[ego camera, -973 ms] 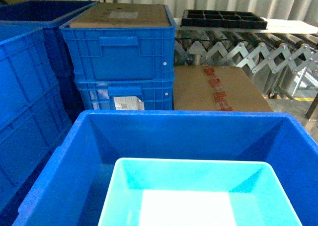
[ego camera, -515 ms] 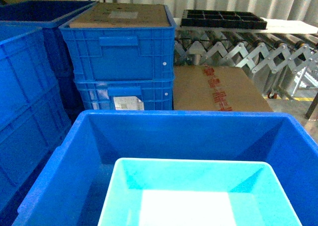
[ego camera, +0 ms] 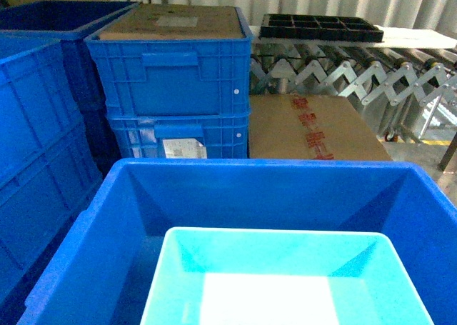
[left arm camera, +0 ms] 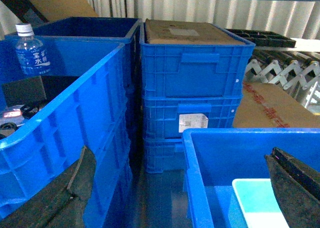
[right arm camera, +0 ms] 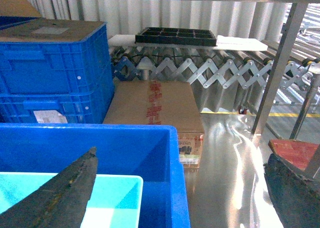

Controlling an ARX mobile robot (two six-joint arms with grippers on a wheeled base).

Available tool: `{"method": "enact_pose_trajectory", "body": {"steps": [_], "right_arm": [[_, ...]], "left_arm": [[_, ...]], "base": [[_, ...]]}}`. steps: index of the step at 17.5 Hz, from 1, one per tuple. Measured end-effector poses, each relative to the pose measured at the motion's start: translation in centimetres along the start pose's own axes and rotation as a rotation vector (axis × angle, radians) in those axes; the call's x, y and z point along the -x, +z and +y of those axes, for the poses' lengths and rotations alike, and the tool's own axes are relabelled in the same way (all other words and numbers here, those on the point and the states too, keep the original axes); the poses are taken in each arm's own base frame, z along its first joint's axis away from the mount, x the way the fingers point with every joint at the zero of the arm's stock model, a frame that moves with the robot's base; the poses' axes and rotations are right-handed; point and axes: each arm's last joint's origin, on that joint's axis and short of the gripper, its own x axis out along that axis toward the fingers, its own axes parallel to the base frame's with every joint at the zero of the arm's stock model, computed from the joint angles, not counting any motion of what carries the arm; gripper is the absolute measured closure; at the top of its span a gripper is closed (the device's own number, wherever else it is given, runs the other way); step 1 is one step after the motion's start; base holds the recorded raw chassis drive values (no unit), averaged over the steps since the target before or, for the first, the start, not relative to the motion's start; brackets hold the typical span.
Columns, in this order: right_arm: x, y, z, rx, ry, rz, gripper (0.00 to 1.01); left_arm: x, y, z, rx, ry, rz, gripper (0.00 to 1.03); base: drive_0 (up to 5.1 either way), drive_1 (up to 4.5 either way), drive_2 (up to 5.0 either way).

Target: Stack blue boxes stably on right

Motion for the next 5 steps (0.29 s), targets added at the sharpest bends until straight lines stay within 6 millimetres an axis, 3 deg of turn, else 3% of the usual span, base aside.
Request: {"method": "enact_pose_trajectory", "body": {"steps": [5], "right_arm": [[0.0, 0.0, 0.0, 0.0, 0.0, 0.0, 0.03]], "left_arm": [[0.0, 0.0, 0.0, 0.0, 0.0, 0.0, 0.05]], "base": [[0.0, 0.0, 0.0]]}}
